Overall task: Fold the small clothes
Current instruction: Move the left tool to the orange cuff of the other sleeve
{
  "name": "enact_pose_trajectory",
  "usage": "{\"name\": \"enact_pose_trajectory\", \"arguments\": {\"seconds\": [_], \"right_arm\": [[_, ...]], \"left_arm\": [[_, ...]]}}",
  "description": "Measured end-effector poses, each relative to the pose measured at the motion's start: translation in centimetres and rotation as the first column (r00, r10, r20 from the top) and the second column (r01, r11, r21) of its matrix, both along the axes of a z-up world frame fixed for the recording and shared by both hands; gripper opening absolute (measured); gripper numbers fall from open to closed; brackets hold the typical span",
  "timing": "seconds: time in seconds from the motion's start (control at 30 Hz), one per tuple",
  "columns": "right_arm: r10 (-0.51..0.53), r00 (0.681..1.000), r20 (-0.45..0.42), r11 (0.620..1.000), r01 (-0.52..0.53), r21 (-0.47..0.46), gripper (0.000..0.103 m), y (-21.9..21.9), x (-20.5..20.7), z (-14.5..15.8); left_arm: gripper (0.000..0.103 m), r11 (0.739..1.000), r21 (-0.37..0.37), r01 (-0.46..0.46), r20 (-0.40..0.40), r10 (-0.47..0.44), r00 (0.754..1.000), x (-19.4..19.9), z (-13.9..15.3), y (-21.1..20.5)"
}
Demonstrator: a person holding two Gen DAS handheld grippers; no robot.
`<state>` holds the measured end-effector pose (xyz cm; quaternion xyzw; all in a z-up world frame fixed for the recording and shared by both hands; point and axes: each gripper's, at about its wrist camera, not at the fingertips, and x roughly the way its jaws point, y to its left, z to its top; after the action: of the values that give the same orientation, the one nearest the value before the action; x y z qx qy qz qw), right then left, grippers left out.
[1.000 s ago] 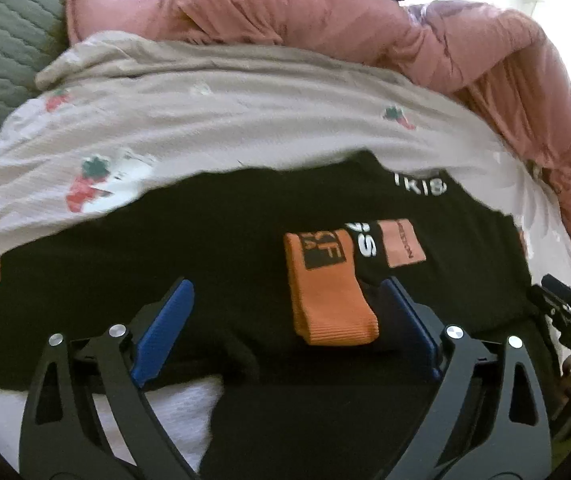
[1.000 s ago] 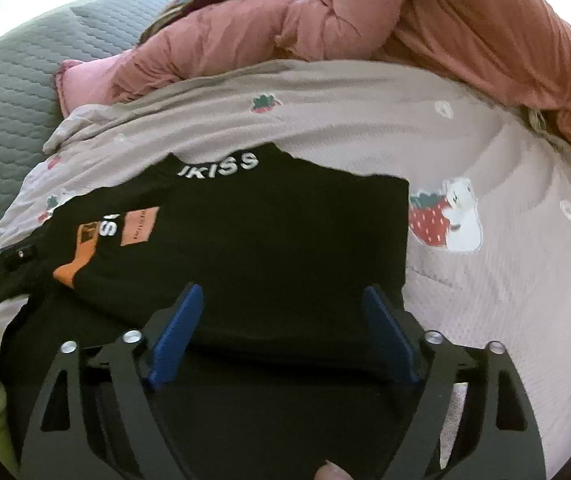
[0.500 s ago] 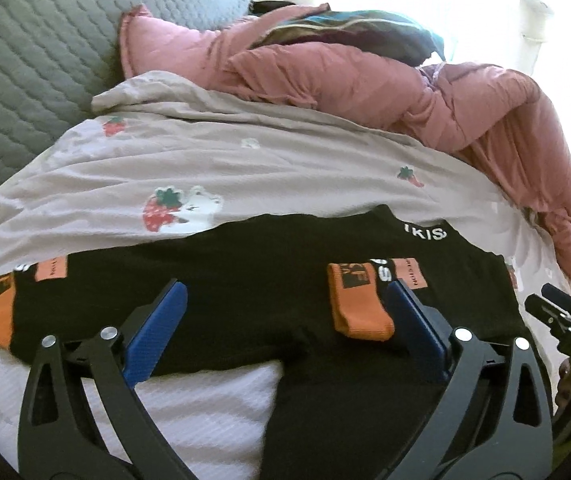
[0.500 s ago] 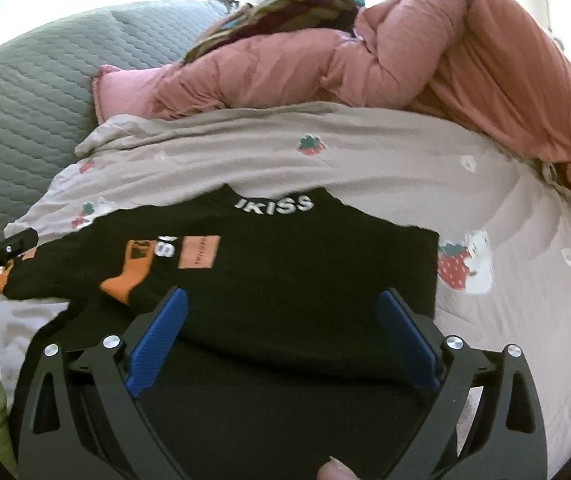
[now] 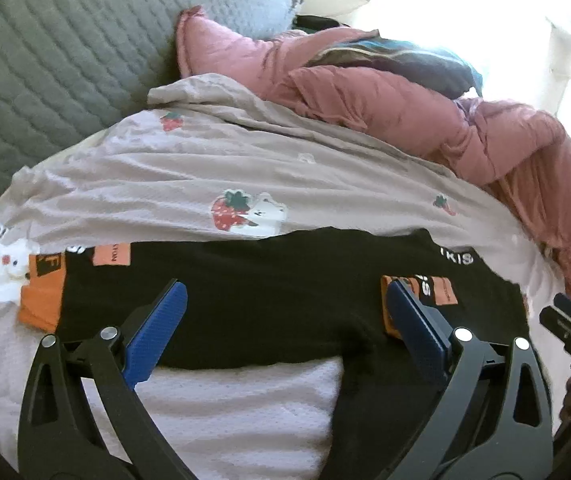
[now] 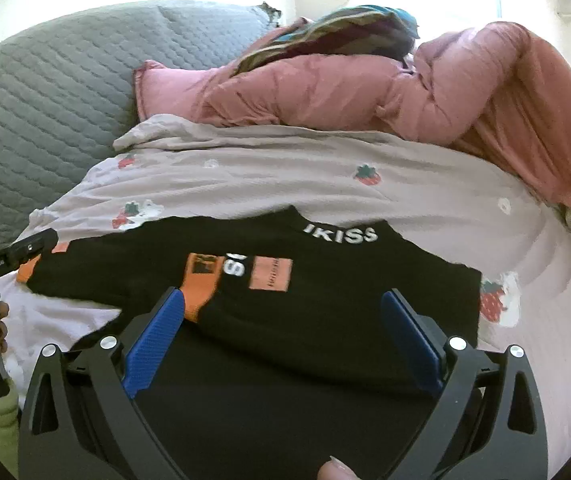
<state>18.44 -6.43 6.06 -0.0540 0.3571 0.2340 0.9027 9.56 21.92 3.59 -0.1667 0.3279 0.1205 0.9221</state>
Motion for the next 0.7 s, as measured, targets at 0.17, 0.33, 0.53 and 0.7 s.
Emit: {"name": "enact_pose_trajectory", "arguments": {"seconds": [0.17, 0.33, 0.53, 0.7], "right_arm": [[0.046, 0.999, 0.005, 0.999, -0.046, 0.0, 0.098, 2.4, -0.5, 0.6], [0.088, 0.996, 0.008, 0.996, -0.088, -0.001, 0.098, 4.8, -0.9, 1.1], [0.134, 0.991, 0.01, 0.991, -0.134, -0.006, 0.098, 7.4, -1.3, 1.3], [0.172, 0.985, 0.013, 0.985, -0.171, -0.017, 0.098, 9.4, -1.7, 1.5]], "left_arm": [[0.093, 0.998, 0.012, -0.064, 0.0, 0.064, 0.998, -1.0, 0.1, 2.0], [0.093, 0.991, 0.036, -0.13, -0.001, 0.13, 0.992, -1.8, 0.2, 3.7], [0.093, 0.983, 0.024, -0.184, -0.01, 0.184, 0.983, -2.7, -0.2, 5.6], [0.093, 0.972, 0.01, -0.237, -0.013, 0.237, 0.971, -3.5, -0.5, 7.4]]}}
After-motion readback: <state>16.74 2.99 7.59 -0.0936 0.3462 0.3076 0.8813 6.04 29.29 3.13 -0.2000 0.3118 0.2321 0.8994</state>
